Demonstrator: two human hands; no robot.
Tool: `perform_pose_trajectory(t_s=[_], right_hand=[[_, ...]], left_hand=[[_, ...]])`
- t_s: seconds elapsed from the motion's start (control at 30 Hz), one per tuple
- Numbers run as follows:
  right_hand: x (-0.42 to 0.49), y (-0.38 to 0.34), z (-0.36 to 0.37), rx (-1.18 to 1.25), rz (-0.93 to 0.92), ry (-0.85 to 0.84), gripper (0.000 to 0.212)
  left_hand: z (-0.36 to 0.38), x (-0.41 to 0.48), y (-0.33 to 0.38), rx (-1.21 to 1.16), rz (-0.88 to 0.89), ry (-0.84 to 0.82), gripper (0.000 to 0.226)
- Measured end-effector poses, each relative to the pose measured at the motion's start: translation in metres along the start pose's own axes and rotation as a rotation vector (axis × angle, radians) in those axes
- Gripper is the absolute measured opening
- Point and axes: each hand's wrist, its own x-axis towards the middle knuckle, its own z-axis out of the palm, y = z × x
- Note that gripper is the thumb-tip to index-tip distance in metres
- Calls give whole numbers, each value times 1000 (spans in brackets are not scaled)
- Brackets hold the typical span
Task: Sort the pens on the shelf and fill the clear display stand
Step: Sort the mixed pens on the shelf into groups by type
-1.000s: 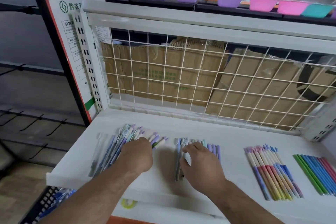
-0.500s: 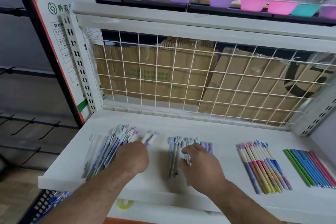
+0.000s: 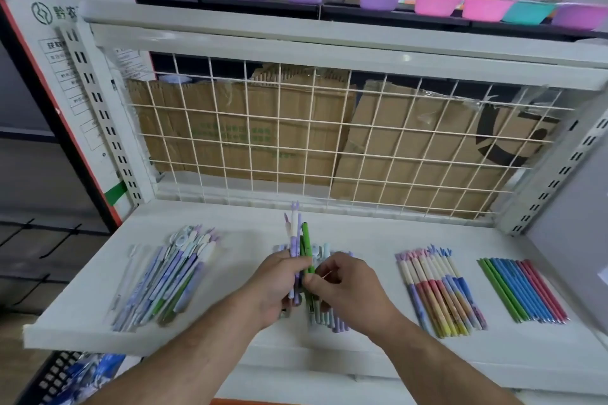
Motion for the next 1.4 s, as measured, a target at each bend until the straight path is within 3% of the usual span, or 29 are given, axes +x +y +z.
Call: perform_pose_trajectory(t_s=[0.2,0.5,0.6,0.67,0.83,0.9,1.13,1.4], right_hand=[[-8,19,-38,84,114,8,15],[-20,57,-103,38,213,107,17],[-23,75,-125,29,255,158,26],[-24,90,-142,-27,262,225,31],[-28,133,-190,-268,338,349,15],[-29,148,-205,-353,377,376,23],[-22,179,-234,-683,443,377,18],[-11,187,-242,-759,406,353,13]], left_hand=[[45,7,-7,-17,19,-129,17],[129,19,-17,87,32,-142,9],[158,21,-18,89,11,-139,10],[173,25,-20,113,12,-108,14],[199,28,-24,130,-5,-120,14],[206,27,-26,137,-12,-135,15],[220,22,-26,99,-12,-133,15],[225,19,-25,58,-23,-124,14]])
